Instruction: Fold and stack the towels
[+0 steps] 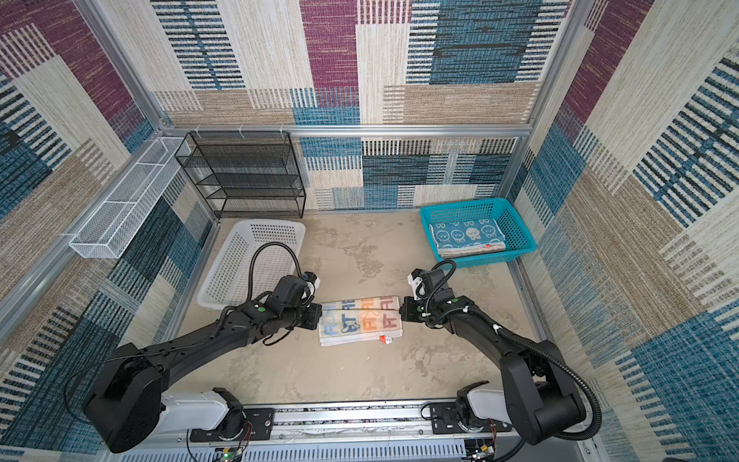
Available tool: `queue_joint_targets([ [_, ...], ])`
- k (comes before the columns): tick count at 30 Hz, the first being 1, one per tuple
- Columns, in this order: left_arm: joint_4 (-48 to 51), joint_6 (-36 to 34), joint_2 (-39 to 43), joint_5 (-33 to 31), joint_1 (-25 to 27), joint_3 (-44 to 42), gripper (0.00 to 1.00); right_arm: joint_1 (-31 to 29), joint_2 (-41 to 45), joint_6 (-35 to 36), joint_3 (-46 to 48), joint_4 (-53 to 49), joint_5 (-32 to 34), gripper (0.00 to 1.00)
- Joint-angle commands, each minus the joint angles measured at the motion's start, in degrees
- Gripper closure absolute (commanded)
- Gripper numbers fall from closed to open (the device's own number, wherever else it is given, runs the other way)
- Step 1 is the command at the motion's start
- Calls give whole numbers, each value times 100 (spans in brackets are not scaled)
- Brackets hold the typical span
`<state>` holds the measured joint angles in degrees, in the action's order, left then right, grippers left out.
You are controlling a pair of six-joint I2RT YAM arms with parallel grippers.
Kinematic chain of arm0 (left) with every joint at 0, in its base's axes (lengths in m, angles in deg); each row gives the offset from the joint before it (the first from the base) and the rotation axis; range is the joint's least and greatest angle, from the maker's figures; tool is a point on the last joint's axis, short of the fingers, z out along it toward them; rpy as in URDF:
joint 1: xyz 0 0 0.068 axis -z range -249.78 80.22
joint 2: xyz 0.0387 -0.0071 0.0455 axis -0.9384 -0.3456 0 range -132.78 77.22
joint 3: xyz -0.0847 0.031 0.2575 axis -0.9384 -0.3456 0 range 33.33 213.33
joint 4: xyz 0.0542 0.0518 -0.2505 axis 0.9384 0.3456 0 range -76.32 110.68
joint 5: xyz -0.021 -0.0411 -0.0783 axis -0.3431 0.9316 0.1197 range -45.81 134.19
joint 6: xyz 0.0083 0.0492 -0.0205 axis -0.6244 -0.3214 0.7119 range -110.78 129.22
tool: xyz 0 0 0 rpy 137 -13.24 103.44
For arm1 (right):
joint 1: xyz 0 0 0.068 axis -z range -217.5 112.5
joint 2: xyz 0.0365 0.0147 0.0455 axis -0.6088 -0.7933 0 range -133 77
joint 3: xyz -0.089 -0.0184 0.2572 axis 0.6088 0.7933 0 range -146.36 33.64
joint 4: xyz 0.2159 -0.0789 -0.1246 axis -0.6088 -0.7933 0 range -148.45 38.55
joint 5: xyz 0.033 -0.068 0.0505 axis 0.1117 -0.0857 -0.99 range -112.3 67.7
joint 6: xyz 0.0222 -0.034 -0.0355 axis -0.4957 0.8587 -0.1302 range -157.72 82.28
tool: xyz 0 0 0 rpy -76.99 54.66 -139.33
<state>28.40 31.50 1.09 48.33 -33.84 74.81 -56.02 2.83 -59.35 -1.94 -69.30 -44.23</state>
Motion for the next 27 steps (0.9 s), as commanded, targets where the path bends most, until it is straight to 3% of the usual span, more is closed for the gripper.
queue_joint_targets([
  [1,-217,210,-87,126,24,-177,100,-4,-45,-190,164,170,-126,100],
  [11,-743,427,-369,289,176,-562,99,-3,-258,-305,455,461,-60,99],
  [14,-741,425,-311,310,210,-529,85,-18,-234,-307,442,438,-91,88],
  [17,-735,424,-118,377,245,-510,63,-39,-80,-324,381,366,-115,67],
  [19,-687,447,120,385,285,-513,44,-51,114,-341,261,247,-90,49],
  [22,-502,478,502,359,321,-459,17,-58,360,-365,24,115,-144,33],
  [27,-572,935,1048,498,369,-423,1,-191,424,-686,-87,538,-817,12],
])
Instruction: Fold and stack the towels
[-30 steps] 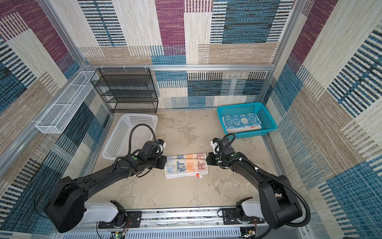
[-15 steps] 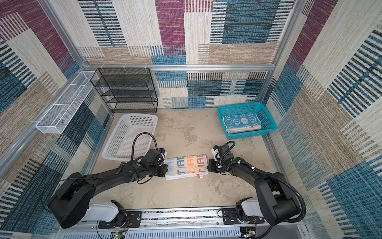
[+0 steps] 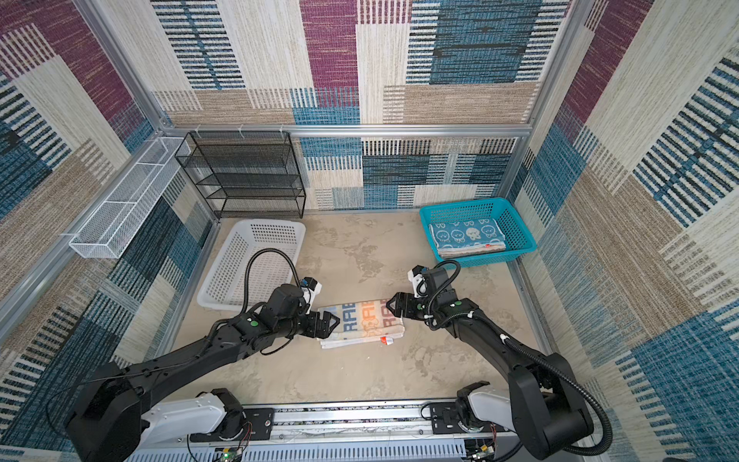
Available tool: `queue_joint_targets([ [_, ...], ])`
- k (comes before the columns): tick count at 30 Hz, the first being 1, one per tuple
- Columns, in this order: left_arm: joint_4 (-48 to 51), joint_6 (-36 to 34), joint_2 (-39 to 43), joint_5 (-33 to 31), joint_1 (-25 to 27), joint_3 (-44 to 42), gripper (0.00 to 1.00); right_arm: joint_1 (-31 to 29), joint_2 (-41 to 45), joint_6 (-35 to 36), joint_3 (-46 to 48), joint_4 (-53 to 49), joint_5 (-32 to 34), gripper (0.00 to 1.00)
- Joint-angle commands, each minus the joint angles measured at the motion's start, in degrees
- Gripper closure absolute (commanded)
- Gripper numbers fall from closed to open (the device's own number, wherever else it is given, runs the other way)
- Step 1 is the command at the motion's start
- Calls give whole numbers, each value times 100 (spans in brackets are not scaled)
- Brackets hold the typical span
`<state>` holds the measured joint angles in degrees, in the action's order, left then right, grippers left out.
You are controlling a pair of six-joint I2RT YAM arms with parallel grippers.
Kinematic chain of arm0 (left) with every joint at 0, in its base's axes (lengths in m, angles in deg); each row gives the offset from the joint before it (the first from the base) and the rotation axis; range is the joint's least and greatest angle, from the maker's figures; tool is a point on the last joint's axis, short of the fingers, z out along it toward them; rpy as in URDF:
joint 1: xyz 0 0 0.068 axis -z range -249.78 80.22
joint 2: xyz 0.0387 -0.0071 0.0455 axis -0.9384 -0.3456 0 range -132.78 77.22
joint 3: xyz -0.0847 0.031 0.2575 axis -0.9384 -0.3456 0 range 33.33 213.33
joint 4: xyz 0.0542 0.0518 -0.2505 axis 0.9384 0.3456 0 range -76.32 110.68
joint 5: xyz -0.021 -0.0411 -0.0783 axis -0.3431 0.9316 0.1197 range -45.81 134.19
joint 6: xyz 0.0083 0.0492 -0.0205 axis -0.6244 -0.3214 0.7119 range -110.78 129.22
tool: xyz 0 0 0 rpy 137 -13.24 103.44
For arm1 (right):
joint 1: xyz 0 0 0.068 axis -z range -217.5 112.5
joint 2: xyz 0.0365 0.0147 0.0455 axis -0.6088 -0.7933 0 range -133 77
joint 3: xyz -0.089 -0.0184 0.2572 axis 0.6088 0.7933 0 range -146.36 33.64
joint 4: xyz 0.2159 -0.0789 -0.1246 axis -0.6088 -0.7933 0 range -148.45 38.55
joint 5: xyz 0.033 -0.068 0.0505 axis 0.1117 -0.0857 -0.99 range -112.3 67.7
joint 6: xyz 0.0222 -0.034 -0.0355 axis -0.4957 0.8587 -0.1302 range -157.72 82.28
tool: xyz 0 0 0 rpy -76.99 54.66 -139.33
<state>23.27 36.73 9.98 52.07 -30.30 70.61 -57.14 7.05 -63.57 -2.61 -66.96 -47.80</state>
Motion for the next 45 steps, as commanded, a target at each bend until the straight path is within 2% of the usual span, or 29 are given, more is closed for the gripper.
queue_joint_targets([
  [1,-363,647,200,279,13,-128,1,-145,-51,-379,15,495,-616,9],
  [5,-1479,1408,98,549,88,-722,1,-233,-305,-841,395,1331,-1121,0],
  [7,-1800,1553,-70,588,152,-921,1,-240,-445,-922,590,1590,-1264,1],
  [14,-2119,1681,-597,675,258,-1266,1,-239,-695,-667,880,1440,-997,1],
  [18,-2097,1653,-823,679,262,-1419,1,-239,-679,-421,750,1065,-755,1],
  [21,-1573,1339,-780,643,261,-1069,1,-236,-459,-237,421,654,-576,1],
  [27,-516,839,-313,440,262,152,1,-99,-267,95,-116,-202,286,1],
  [29,-568,865,-494,593,261,456,1,9,-370,163,-143,-291,388,1],
  [34,-1192,1127,-1534,1097,359,824,1,144,-685,232,-46,-221,555,0],
  [41,-1726,1334,-2441,1183,562,702,1,116,-1257,182,269,308,273,14],
  [43,-1863,1403,-2541,1191,577,550,1,-27,-1366,183,291,377,256,17],
  [45,-1968,1443,-2619,1173,570,386,1,-244,-1475,155,267,347,435,24],
])
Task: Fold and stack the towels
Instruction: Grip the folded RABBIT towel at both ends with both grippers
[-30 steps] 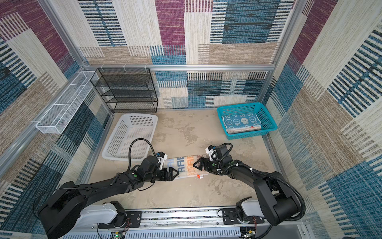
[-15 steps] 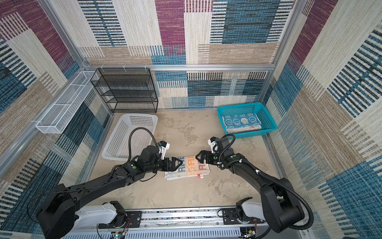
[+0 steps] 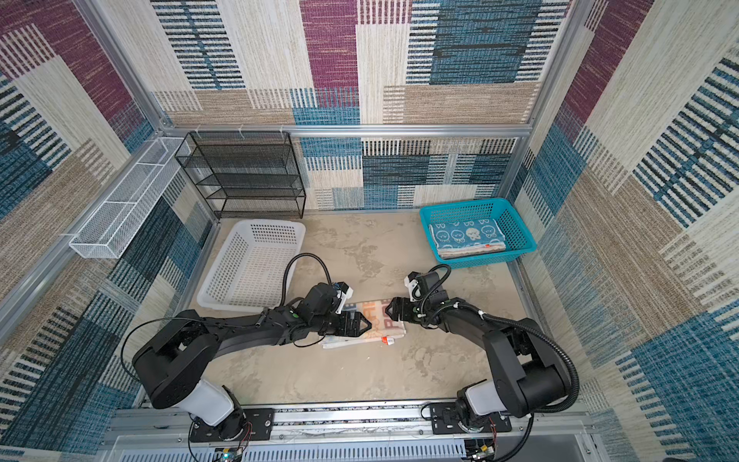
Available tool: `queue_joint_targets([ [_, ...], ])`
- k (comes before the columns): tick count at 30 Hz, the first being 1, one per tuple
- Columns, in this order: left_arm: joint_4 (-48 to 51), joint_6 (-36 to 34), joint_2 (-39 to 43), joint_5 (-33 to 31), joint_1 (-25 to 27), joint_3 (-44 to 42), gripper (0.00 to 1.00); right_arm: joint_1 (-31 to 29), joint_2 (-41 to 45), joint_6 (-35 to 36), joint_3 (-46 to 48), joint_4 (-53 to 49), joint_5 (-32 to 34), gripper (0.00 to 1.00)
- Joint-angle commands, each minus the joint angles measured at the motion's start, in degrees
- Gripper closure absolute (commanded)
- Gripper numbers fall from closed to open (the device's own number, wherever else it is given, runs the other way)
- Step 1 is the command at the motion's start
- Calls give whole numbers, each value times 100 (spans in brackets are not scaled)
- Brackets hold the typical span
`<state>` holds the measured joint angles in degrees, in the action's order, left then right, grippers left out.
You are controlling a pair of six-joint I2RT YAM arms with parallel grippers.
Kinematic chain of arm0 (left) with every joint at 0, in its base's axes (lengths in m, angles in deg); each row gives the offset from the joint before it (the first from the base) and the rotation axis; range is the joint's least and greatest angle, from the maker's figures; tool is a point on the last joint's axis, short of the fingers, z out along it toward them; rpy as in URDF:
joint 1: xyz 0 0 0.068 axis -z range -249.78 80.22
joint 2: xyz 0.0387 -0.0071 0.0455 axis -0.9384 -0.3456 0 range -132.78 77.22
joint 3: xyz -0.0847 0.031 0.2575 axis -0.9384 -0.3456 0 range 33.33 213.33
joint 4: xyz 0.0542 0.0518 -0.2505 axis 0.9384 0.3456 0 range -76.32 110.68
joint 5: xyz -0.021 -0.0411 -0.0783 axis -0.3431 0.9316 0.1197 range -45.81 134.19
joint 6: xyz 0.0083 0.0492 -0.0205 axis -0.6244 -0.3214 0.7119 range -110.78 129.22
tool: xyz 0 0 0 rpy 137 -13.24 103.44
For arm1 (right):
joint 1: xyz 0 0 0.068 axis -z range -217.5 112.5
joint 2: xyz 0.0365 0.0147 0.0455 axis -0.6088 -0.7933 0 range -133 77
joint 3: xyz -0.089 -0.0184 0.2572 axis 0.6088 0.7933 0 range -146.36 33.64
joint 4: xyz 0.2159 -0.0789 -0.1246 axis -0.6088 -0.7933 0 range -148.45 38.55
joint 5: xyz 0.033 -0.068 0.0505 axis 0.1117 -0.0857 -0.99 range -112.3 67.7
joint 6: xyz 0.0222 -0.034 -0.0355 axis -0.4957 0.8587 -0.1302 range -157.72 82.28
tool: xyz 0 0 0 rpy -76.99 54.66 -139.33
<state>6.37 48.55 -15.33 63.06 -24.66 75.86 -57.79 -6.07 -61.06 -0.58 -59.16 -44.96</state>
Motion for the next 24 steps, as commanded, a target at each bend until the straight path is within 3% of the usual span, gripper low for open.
queue_joint_targets([
  [1,-288,268,-119,65,5,-181,1,-215,-195,-124,89,-411,131,28],
  [6,-365,295,-235,-6,5,-375,1,-235,-11,-296,339,-243,116,39],
  [16,-456,368,-173,-173,5,-732,1,-216,545,-422,676,-413,297,43],
  [22,-623,419,-227,-130,5,-860,1,-218,310,-557,934,56,48,54],
  [24,-621,415,-228,-125,5,-838,1,-214,180,-593,910,198,8,61],
])
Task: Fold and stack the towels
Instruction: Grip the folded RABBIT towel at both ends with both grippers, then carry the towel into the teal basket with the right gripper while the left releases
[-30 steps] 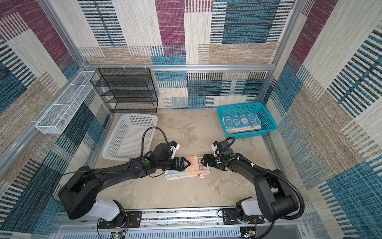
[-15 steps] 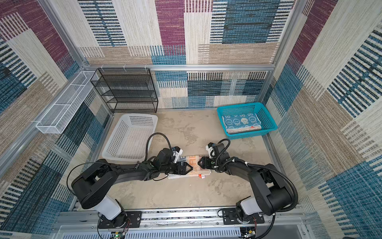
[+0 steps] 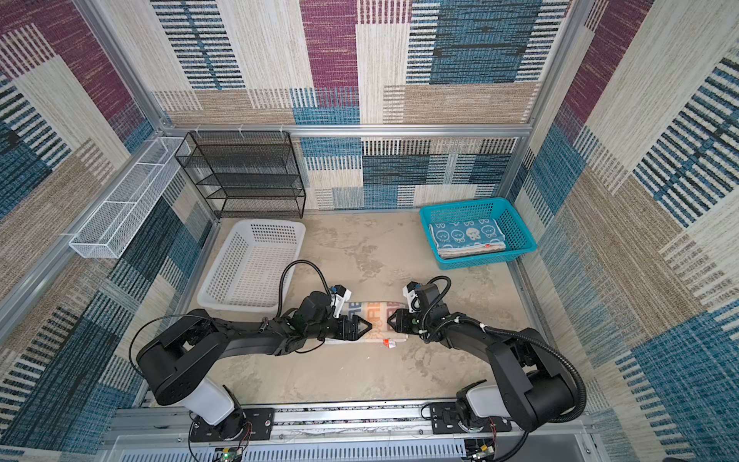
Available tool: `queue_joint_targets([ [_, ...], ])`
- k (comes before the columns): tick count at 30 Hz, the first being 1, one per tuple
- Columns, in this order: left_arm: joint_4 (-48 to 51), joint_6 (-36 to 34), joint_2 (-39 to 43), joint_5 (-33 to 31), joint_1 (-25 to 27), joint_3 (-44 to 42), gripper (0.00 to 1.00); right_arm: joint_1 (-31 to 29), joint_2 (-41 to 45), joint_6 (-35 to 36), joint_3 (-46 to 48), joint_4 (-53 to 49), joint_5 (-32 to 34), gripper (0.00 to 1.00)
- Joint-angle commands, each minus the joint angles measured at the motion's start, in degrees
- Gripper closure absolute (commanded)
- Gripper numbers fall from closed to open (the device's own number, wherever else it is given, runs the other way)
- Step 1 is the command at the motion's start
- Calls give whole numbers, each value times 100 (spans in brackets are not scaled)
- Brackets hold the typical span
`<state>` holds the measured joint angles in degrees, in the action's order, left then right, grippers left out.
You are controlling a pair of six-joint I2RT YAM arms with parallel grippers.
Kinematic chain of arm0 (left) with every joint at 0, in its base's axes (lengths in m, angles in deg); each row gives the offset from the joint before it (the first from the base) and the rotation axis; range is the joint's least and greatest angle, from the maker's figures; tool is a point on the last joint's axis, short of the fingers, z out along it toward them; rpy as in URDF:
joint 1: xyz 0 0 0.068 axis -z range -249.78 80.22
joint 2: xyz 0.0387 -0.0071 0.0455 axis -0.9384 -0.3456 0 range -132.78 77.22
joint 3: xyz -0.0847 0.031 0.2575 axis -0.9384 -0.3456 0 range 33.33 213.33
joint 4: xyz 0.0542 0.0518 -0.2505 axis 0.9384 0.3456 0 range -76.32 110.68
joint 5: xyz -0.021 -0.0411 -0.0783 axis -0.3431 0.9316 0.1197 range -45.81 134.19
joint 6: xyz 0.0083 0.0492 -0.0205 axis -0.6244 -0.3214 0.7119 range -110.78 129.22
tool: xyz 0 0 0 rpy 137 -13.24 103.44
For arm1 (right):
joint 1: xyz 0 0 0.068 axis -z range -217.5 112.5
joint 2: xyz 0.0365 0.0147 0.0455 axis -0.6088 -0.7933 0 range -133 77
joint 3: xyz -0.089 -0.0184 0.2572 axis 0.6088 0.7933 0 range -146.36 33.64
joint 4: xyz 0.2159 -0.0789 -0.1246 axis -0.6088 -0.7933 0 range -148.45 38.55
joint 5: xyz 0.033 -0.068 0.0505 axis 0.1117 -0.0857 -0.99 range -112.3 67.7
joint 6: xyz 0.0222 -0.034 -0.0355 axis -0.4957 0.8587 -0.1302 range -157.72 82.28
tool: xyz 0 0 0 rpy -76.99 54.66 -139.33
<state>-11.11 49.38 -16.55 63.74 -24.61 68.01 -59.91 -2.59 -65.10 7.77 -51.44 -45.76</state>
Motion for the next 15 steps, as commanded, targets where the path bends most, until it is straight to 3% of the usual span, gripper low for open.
queue_joint_targets([
  [1,1143,311,-106,-197,1,-38,1,-3,-236,-202,37,-513,66,67],
  [7,1709,18,39,-335,-7,464,1,37,-353,133,-936,-1183,367,100],
  [15,2870,-686,-27,-550,-234,2333,1,559,-1375,1400,-4042,-3325,1460,100],
])
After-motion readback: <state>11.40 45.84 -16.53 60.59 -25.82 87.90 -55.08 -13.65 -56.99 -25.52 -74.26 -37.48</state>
